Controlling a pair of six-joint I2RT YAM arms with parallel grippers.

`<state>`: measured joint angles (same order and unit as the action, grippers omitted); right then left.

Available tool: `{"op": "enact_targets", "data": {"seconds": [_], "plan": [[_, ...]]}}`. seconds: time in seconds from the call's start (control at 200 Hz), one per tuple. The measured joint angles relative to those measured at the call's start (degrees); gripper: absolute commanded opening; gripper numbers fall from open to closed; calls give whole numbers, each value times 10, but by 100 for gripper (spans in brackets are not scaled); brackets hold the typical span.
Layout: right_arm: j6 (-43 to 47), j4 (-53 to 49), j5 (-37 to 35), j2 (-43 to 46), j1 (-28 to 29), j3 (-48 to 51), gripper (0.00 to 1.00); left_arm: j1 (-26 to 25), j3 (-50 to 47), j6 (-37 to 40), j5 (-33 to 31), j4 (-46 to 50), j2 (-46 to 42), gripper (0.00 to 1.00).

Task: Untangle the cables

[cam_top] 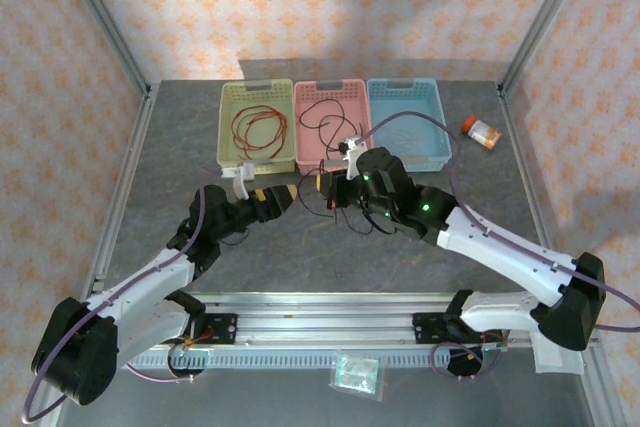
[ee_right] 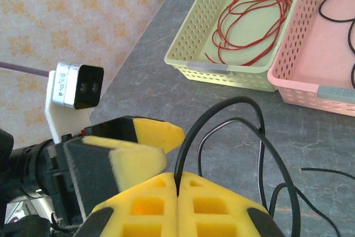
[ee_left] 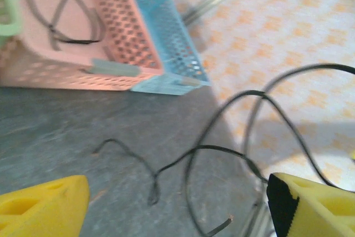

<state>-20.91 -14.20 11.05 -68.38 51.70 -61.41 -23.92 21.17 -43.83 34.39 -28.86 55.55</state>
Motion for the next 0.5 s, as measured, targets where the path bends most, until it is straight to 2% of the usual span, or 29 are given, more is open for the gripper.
{"op": "enact_targets", "data": {"seconds": [0.135,0.275,0.431,0.496], "plan": [[6,1,13,7,0,-2,0,-18,3,7,23,-40,17,83],[6,2,30,20,0,-2,0,-20,7,16,27,-50,61,75],[6,2,38,30,0,-2,0,-29,20,18,28,-56,99,53],[6,1,38,34,0,-2,0,-31,29,17,28,-61,105,31]]}}
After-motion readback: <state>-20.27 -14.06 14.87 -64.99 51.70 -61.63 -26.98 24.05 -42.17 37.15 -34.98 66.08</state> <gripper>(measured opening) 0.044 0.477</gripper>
